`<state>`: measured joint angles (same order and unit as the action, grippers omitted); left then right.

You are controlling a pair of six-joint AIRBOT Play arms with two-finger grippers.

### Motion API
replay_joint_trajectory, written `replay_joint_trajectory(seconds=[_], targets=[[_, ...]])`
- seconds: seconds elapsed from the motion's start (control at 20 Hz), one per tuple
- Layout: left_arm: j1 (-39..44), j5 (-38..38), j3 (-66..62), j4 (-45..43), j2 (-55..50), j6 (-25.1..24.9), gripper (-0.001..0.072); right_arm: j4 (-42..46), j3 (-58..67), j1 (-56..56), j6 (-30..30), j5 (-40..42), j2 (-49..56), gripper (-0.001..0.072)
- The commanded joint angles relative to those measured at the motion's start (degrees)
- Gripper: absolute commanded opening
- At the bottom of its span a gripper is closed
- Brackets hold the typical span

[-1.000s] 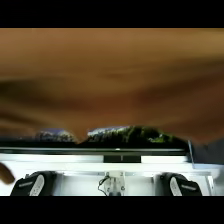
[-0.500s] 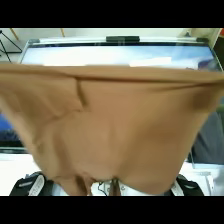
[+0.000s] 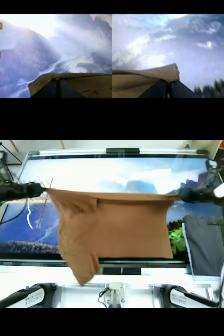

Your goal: Fold the shirts.

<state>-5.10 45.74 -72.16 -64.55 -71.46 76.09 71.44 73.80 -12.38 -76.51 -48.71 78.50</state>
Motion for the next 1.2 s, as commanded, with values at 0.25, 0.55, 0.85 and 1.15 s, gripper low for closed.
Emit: replay_joint_trajectory(seconds=[0.25, 0.55, 0.85, 1.15], targets=[[5.6, -15.7, -3.2, 8.5, -20.8, 2.6, 0.0030, -6.0, -0.5, 6.5, 1.8, 20.0, 12.6, 0.0065], [-1.0, 11.3, -3.1, 8.1, -17.0, -5.7, 0.0029, -2.2, -0.5, 0.6, 1.6, 1.3, 9.0, 0.0066], [-0.1, 16.3, 1.1, 8.0, -18.4, -4.9, 0.0028, -1.9, -0.9, 0.8, -1.3, -9.5, 12.2, 0.0066], [-1.3, 19.5, 1.0, 6.4, -18.7, -5.0, 0.0028, 2.4, -0.9, 0.3, -2.2, -13.0, 12.2, 0.0066]])
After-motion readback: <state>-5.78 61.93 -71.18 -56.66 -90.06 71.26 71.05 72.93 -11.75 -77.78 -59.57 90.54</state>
